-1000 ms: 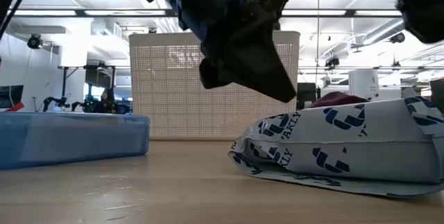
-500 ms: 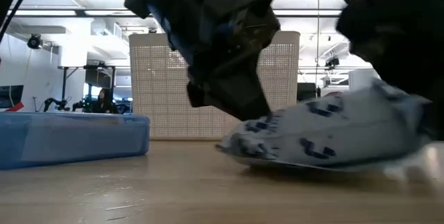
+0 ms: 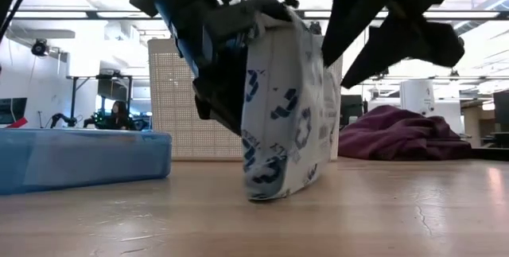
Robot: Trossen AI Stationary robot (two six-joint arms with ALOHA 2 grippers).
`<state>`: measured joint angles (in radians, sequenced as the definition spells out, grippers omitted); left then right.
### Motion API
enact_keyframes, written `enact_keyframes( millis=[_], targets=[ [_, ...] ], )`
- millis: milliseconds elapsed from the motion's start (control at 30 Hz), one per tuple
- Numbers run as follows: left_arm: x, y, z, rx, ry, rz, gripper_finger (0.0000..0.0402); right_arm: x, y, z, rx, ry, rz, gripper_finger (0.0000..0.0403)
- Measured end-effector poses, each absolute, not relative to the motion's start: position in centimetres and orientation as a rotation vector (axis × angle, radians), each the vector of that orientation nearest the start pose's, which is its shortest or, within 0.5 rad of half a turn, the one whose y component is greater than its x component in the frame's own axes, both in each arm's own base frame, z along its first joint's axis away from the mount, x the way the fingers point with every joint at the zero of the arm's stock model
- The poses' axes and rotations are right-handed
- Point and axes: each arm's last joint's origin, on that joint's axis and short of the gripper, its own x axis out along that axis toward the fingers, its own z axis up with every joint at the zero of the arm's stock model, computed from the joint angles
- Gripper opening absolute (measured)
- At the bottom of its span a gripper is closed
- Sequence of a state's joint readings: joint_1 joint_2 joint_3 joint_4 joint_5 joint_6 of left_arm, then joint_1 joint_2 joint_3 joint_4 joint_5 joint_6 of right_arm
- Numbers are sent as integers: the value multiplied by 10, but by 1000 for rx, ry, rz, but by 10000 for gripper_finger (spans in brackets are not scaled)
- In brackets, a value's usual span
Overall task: Pick & place medical supplies in basket/bin
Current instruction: Put the medical supply bag into the white bin
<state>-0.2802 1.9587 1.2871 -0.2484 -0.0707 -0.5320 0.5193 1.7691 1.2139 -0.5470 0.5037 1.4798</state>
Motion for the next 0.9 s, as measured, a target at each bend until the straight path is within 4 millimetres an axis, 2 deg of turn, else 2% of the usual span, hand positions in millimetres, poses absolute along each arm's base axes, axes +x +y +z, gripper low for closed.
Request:
enact_keyframes(
  millis=[67,300,567,733,900],
  targets=[
    [391,-110,164,-330,933,58,0,314,161,200,833,734,-660,166],
    [374,-114,159,-341,944,104,0,309,160,217,922,681,-644,200],
    [352,-105,171,-418,771,151,0,307,160,210,1049,698,-649,268],
    [340,-100,189,-487,607,174,0,312,158,214,1136,649,-631,298],
    [327,-96,182,-505,629,206,0,319,147,214,1203,664,-647,313]
  ],
)
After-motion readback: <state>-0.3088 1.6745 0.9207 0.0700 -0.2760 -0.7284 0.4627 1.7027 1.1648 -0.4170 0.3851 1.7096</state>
